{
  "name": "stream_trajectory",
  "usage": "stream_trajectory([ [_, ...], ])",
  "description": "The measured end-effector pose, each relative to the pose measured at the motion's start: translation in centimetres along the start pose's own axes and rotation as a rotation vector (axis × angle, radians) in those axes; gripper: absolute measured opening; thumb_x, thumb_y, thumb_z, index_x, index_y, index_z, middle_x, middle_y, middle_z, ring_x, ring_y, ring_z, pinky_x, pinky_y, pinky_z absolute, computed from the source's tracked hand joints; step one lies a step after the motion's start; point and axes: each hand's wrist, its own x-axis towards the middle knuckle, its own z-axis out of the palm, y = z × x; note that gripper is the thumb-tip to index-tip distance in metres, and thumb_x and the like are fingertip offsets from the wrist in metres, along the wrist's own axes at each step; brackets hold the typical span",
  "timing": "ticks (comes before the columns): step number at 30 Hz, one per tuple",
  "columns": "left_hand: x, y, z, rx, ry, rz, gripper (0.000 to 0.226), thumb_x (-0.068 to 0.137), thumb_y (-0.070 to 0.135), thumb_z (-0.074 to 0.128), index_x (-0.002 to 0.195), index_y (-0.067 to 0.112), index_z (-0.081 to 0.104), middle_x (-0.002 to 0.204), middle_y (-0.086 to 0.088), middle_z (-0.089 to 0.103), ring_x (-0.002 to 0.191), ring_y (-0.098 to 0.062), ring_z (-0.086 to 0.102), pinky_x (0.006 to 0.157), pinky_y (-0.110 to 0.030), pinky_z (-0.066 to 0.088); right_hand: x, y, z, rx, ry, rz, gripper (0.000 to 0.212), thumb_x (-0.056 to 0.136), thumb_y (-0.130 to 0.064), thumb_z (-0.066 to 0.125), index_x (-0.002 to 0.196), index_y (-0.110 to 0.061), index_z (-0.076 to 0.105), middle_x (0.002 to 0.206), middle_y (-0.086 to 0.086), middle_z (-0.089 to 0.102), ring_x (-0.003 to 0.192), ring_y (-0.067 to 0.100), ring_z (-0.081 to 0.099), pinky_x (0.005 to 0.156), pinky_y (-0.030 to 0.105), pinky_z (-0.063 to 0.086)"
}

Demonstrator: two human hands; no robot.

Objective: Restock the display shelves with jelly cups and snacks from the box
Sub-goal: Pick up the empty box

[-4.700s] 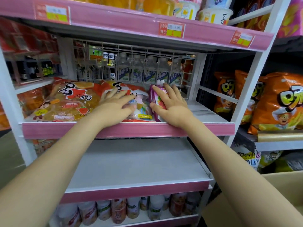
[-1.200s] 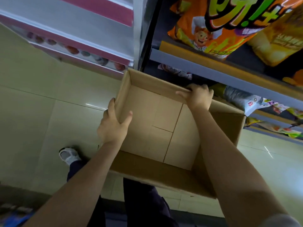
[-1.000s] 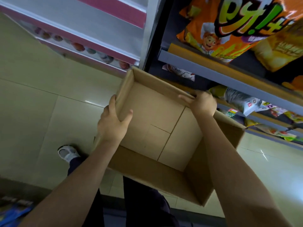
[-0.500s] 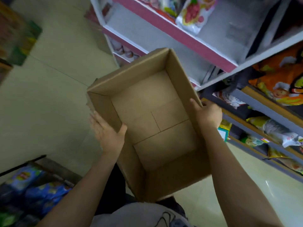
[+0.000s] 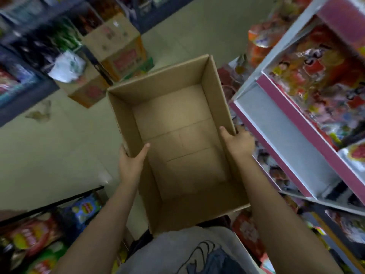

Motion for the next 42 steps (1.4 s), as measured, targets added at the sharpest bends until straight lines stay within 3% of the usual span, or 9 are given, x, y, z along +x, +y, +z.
stream_trajectory([
  [5,10.5,9.8,-1.2,-0.078,0.02,0.076,0.111,0.056,0.075,0.08,0.145,0.023,0.041,0.14,0.001,0.057,0.127,-0.02,0.055,0.109,-0.046,0.045,7.8,-8.8,2.5,0.252,-0.124,-0.055,0.06,0.084,-0.047,0.066,0.133,-0.018,0.046,0.124,0.011,0.064,0.117,0.035,0.056,0.102,0.044,0.046],
  [9,17.1,17.7,0.2,-0.171,0.02,0.181,0.073,0.078,0.041,0.083,0.14,0.023,0.049,0.133,0.004,0.061,0.122,-0.014,0.059,0.106,-0.038,0.048,15.0,-15.9,2.8,0.345,-0.215,-0.062,0.058,0.093,-0.036,0.063,0.142,-0.021,0.038,0.13,0.008,0.06,0.121,0.032,0.054,0.098,0.034,0.04],
  [14,24.6,26.5,3.2,-0.146,-0.027,0.2,0.099,0.07,0.053,0.083,0.152,0.03,0.034,0.147,0.009,0.051,0.133,-0.013,0.049,0.112,-0.037,0.041,23.0,-23.2,1.7,0.378,-0.196,-0.046,0.065,0.092,-0.035,0.063,0.148,-0.018,0.033,0.134,0.007,0.058,0.124,0.028,0.054,0.102,0.033,0.04],
  [18,30.2,32.3,6.2,-0.073,-0.054,0.196,0.121,0.056,0.074,0.082,0.155,0.034,0.025,0.155,0.009,0.041,0.141,-0.016,0.04,0.115,-0.044,0.038,29.3,-27.8,1.8,0.366,-0.134,-0.028,0.094,0.066,-0.066,0.057,0.146,-0.021,0.035,0.136,0.011,0.058,0.124,0.03,0.056,0.107,0.044,0.044],
  [22,38.0,37.5,9.8,-0.031,-0.077,0.24,0.121,0.052,0.079,0.081,0.152,0.037,0.027,0.151,0.01,0.045,0.138,-0.017,0.045,0.112,-0.047,0.041,36.3,-32.2,3.2,0.347,-0.07,-0.017,0.099,0.066,-0.071,0.063,0.148,-0.023,0.033,0.137,0.007,0.056,0.125,0.027,0.055,0.105,0.045,0.047],
  [27,49.0,46.1,14.8,0.085,-0.194,0.26,0.12,0.061,0.074,0.078,0.157,0.036,0.015,0.158,0.004,0.035,0.143,-0.023,0.036,0.116,-0.049,0.036,45.1,-38.6,4.6,0.372,0.023,0.055,0.083,0.081,-0.05,0.075,0.146,-0.017,0.036,0.13,-0.005,0.049,0.117,0.011,0.049,0.1,0.028,0.041],
  [32,58.3,54.7,19.9,0.172,-0.286,0.246,0.115,0.067,0.067,0.079,0.158,0.032,0.015,0.16,0.0,0.033,0.145,-0.027,0.034,0.116,-0.05,0.033,53.7,-44.0,4.9,0.386,0.065,0.13,0.084,0.075,-0.058,0.073,0.143,-0.023,0.039,0.132,-0.001,0.06,0.118,0.02,0.06,0.101,0.043,0.051],
  [37,64.8,60.8,26.6,0.235,-0.367,0.312,0.112,0.073,0.059,0.079,0.159,0.034,0.01,0.164,0.004,0.023,0.149,-0.024,0.026,0.118,-0.051,0.028,62.0,-46.0,4.8,0.384,0.121,0.209,0.106,0.062,-0.072,0.066,0.148,-0.022,0.03,0.141,0.003,0.053,0.125,0.024,0.056,0.103,0.047,0.049],
  [42,70.6,62.7,31.1,0.356,-0.513,0.313,0.102,0.08,0.049,0.078,0.159,0.029,0.016,0.164,0.004,0.021,0.148,-0.02,0.025,0.118,-0.038,0.027,68.3,-46.1,5.9,0.251,0.08,0.251,0.097,0.084,-0.054,0.068,0.157,-0.018,0.016,0.153,0.015,0.035,0.138,0.034,0.04,0.112,0.046,0.037],
])
